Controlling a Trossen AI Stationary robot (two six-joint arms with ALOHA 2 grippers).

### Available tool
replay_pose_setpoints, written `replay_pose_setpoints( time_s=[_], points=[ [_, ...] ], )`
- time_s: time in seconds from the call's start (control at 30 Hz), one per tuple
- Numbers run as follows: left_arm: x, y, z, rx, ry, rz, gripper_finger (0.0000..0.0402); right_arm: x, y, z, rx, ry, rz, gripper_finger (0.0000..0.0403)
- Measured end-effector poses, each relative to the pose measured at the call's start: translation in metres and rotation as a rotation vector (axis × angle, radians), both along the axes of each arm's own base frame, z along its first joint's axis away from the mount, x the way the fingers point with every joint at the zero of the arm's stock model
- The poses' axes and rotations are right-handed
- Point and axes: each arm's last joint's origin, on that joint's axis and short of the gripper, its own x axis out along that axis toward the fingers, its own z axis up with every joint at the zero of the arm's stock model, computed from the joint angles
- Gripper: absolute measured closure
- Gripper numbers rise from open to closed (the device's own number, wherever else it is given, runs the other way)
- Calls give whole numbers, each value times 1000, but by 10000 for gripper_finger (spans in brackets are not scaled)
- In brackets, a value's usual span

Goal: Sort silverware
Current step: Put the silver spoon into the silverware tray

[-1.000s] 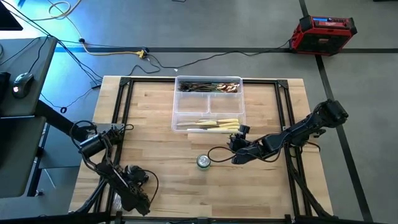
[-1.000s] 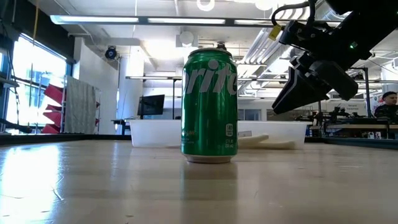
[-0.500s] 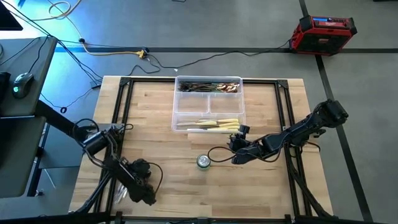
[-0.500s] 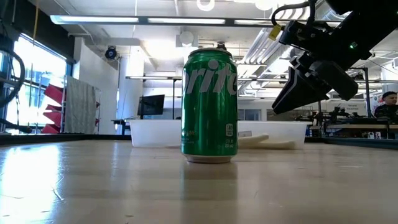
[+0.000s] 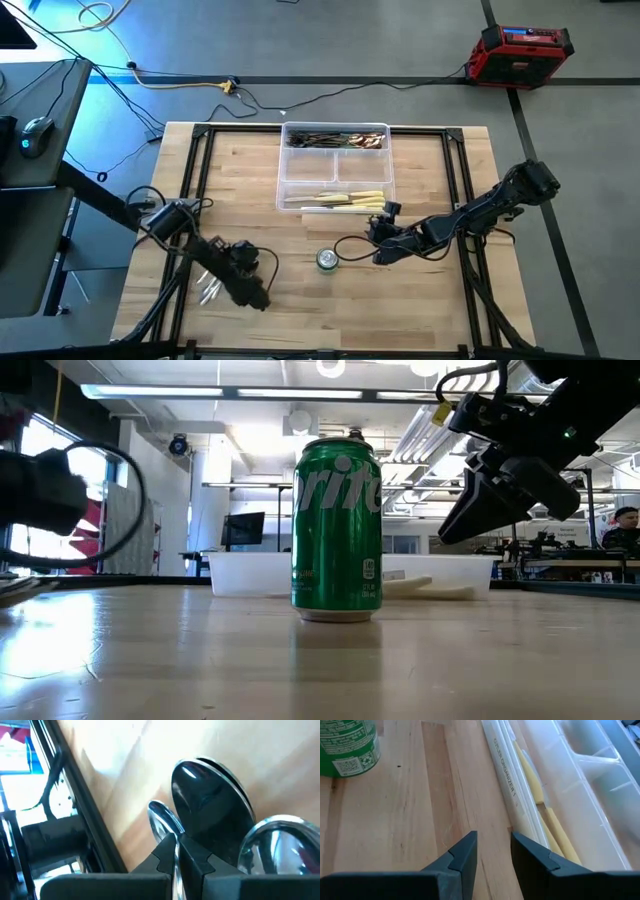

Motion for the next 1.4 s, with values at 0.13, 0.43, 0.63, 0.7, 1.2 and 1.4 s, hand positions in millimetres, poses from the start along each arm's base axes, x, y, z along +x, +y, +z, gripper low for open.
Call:
replay_pose_setpoints(
  time_s=[0.13, 0.43, 0.63, 0.7, 1.2, 1.4],
  points=[
    [13, 18, 0, 24, -3, -19, 402, 0, 0, 0, 6, 2, 4, 300],
    [40, 58, -1, 33, -19, -32, 402, 0, 0, 0, 3, 5, 9, 300],
    [52, 60, 12, 27, -49, -47, 401, 0, 0, 0, 5, 7, 13, 300],
    [55, 56, 27, 22, -68, -60, 401, 0, 0, 0, 5, 7, 12, 300],
    [16, -11, 114, -163, -405, -152, 357, 0, 1, 0, 16, 13, 21, 300],
    [-11, -42, 114, -221, -459, -107, 296, 0, 1, -1, 29, 23, 38, 300]
  ],
)
